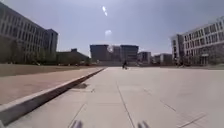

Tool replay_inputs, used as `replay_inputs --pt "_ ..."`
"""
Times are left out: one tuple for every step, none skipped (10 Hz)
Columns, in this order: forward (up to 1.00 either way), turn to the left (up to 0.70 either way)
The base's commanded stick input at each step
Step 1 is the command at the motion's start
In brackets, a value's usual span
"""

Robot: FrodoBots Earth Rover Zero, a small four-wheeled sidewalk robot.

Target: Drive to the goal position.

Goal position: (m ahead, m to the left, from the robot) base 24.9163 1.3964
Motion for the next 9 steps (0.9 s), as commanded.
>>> replay_inputs --pt "0.85 0.00" --pt "0.85 0.00" --pt "0.85 0.00" --pt "0.85 0.00" --pt "0.85 0.00" --pt "0.85 0.00" --pt "0.85 0.00" --pt "0.85 0.00" --pt "0.85 0.00"
